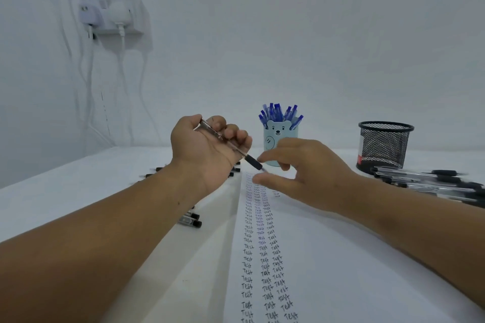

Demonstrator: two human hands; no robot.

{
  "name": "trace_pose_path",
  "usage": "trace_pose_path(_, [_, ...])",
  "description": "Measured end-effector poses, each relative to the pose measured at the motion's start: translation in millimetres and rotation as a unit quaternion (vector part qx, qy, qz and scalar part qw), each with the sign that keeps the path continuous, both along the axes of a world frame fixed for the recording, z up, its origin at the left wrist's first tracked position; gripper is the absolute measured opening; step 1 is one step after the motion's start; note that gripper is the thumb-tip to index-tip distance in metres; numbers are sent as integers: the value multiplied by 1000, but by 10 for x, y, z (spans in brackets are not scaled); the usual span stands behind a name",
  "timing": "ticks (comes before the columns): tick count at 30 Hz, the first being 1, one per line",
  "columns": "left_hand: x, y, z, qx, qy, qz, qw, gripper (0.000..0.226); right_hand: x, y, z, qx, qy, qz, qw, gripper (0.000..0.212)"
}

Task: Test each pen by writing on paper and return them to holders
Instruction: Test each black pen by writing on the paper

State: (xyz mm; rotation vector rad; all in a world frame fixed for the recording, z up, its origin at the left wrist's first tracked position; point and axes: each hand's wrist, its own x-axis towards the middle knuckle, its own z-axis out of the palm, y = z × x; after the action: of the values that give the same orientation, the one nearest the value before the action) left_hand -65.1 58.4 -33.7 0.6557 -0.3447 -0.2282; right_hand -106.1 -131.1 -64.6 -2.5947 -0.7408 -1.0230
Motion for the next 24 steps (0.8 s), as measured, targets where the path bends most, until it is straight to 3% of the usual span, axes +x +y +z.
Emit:
trace_pose_path(3, [-68, -74, 3, 18, -6, -19, 1000, 42, 48, 24, -18, -10, -32, -9, 999, 36])
trace_pose_path(8, [-48, -78, -22, 108, -61, -50, 991, 37, 34, -36, 23, 8, 24, -40, 999, 10])
trace_pose_path(13, [29, -51, -34, 276, -111, 44, 954, 37, 66, -126, 11, 112, 69, -100, 986, 5])
trace_pose_path(14, [41, -30, -54, 337, -135, 75, 929, 35, 71, -146, 5, 163, 91, -94, 978, 4])
trace_pose_path(15, [54, 11, -86, 430, -191, 110, 876, 28, 73, -157, 0, 226, 127, -73, 963, 5])
trace_pose_path(17, [113, 101, -155, 617, -347, 154, 689, 11, 61, -149, -12, 349, 213, -17, 912, 14])
trace_pose_path(18, [140, 134, -178, 670, -393, 145, 613, 5, 61, -133, -13, 391, 248, 3, 886, 21])
trace_pose_path(19, [159, 161, -184, 702, -407, 124, 571, 5, 65, -116, -13, 413, 270, 12, 870, 27])
trace_pose_path(24, [171, 163, -171, 749, -386, 77, 533, 18, 67, -18, 1, 405, 295, 4, 865, 46])
